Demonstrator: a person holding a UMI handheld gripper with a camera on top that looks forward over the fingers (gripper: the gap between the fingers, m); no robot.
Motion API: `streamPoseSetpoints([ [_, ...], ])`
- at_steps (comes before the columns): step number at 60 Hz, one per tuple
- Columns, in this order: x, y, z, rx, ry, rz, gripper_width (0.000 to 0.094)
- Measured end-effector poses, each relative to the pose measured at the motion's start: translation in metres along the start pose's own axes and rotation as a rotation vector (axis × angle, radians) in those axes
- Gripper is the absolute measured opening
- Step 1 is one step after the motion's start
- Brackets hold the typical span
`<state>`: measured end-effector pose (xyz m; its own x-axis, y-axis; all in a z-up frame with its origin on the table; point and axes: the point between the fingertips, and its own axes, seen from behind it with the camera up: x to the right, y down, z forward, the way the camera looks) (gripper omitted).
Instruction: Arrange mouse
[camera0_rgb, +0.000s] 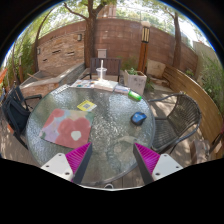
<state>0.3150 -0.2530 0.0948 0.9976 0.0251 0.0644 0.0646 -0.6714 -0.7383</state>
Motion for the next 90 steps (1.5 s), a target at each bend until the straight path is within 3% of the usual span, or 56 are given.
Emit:
streamPoseSetpoints([
  [11, 0.080, -0.021, 0.112, 0.051, 0.066, 0.017, 0.0849],
  [29, 0.117, -0.054, 0.225, 0.014, 0.056, 0.151, 0.0845],
  [33, 0.117, -0.061, 0.236, 0.011, 0.051, 0.175, 0.0793],
  [42, 0.119, -0.069, 0.251, 0.003, 0.088, 0.141, 0.0562],
  [59, 0.121, -0.075, 0.249, -0.011, 0.114, 0.103, 0.0382],
  [66, 0.126, -0.098, 0.225, 0.041, 0.159, 0.091, 0.0368],
  [72, 0.115, -0.146, 0.179, 0.143, 0.181, 0.118, 0.0368],
  [80, 0.050, -0.217, 0.101, 0.310, 0.124, 0.136, 0.0367],
  [85, -0.024, -0.224, 0.084, 0.325, 0.030, 0.124, 0.0366],
  [90, -0.095, -0.194, 0.093, 0.260, -0.064, 0.107, 0.0365],
])
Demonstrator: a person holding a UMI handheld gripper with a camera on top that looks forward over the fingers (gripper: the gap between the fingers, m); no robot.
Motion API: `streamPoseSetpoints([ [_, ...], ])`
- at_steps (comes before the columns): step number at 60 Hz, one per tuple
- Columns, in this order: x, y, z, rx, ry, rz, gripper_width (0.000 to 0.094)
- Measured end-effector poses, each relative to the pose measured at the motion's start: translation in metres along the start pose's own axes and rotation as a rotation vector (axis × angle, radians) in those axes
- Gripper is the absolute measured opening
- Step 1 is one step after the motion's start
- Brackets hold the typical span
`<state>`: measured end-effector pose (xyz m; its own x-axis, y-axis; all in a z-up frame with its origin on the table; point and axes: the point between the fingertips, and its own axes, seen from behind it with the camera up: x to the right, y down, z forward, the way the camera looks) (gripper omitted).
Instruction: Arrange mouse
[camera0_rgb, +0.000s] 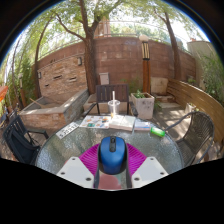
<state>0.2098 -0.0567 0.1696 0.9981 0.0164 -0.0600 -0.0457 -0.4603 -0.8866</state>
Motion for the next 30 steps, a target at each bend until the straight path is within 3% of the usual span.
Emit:
streamPoseSetpoints([
  [10, -0.084, 0.145, 0.037, -0.209, -0.080, -0.014, 0.0365],
  [15, -0.091, 0.169, 0.043, -0.250, -0.051, -0.013, 0.0373],
  [22, -0.095, 0.184, 0.042, -0.271, -0.028, -0.009, 0.0541],
  [24, -0.093, 0.177, 0.039, -0.268, -0.019, -0.015, 0.0634],
  [27, -0.097, 0.168, 0.027, -0.256, -0.018, -0.027, 0.0845],
  [30, -0.099, 0.156, 0.011, -0.250, -0.016, -0.045, 0.0838],
])
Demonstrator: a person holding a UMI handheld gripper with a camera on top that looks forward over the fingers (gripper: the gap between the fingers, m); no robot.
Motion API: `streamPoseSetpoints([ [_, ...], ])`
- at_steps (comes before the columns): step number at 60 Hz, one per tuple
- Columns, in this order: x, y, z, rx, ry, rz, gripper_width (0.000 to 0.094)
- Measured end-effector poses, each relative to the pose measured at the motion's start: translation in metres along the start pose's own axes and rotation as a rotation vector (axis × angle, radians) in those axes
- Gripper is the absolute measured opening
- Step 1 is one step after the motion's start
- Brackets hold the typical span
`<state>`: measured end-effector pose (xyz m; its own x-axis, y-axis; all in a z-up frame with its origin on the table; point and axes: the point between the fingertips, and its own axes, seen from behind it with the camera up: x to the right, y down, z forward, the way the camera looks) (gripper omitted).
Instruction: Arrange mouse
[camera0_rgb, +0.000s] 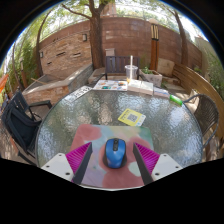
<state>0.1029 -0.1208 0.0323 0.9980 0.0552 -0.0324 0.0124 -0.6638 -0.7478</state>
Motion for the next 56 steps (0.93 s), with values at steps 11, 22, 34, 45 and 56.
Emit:
streamPoseSetpoints([
  [11, -0.008, -0.024, -0.084, 0.021, 0.063, -0.032, 0.0852],
  [22, -0.019, -0.025, -0.155, 0.020, 0.112, -0.034, 0.0853],
  [34, -0.030, -0.024, -0.192, 0.041, 0.134, -0.031, 0.0853],
  [45, -0.034, -0.023, -0.200, 0.050, 0.152, -0.034, 0.0855],
  [56, -0.036, -0.017, -0.202, 0.030, 0.149, -0.041, 0.0852],
])
